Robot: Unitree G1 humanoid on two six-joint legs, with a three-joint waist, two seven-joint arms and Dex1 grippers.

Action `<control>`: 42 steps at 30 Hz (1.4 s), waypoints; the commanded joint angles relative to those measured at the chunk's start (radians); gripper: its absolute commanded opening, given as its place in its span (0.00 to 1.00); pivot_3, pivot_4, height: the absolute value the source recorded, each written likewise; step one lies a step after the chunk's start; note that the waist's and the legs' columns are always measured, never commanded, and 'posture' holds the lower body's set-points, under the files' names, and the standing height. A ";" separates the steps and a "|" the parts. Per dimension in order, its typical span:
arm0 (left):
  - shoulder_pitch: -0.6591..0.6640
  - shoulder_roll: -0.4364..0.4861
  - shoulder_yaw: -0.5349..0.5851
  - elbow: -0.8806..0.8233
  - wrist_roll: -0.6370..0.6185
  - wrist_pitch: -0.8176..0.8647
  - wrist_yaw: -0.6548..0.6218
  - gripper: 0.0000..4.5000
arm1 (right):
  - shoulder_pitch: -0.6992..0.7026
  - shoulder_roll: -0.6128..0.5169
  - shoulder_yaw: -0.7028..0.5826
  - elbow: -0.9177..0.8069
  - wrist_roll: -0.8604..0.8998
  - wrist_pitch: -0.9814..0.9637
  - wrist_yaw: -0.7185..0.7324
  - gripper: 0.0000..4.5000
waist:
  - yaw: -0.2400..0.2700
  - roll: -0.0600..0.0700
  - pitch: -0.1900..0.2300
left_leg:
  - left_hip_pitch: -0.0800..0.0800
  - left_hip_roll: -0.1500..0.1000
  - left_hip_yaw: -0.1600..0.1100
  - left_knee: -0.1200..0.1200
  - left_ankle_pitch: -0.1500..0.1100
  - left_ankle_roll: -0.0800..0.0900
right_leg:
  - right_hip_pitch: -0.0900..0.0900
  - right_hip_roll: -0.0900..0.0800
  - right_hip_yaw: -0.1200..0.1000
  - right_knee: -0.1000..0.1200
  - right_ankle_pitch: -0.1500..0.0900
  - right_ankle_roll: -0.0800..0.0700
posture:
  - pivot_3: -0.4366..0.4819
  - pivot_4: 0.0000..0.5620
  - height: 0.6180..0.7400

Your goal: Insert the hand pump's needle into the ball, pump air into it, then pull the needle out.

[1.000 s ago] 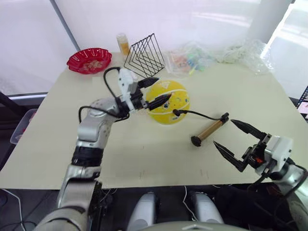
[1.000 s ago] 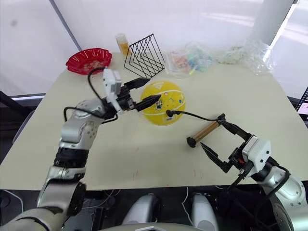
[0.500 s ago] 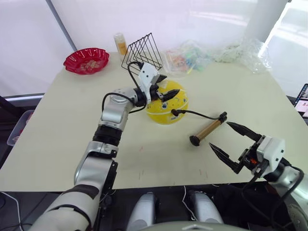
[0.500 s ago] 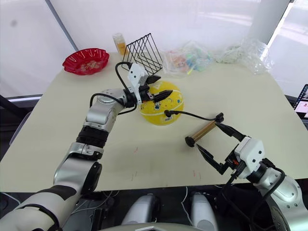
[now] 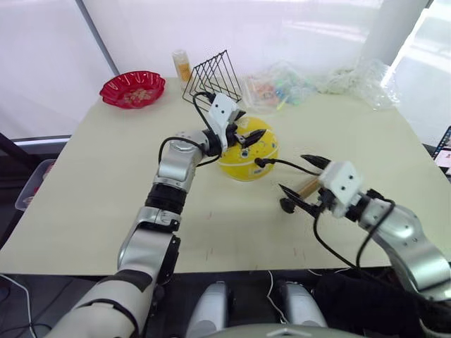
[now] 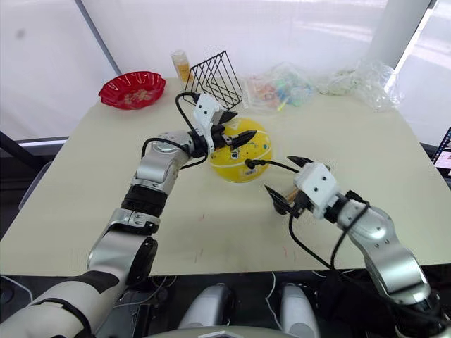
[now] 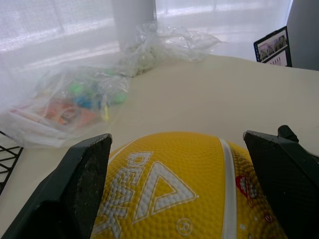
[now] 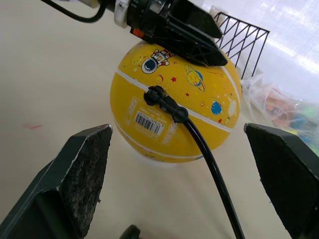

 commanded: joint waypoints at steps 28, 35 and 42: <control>0.073 -0.069 -0.033 -0.003 0.052 0.058 0.093 1.00 | -0.348 0.044 0.284 0.379 -0.602 -0.299 -0.029 0.71 | 0.013 0.000 0.000 | 0.001 -0.001 -0.002 0.003 0.000 -0.001 | 0.003 0.000 -0.002 0.000 0.000 0.000 | 0.48 0.27 0.97; 0.077 -0.070 -0.030 -0.007 0.053 0.063 0.097 1.00 | -0.334 0.058 0.264 0.392 -0.617 -0.337 -0.024 0.18 | 0.013 0.000 0.000 | 0.001 -0.001 -0.002 0.003 0.000 -0.001 | 0.003 0.000 -0.002 0.000 0.000 0.000 | 0.48 0.27 0.97; 0.078 -0.072 -0.032 0.000 0.055 0.059 0.102 1.00 | -0.325 0.074 0.241 0.391 -0.620 -0.348 -0.025 0.07 | 0.012 0.000 0.000 | 0.001 -0.001 -0.003 0.003 0.000 -0.001 | 0.003 0.000 -0.003 0.000 0.000 0.000 | 0.48 0.27 0.97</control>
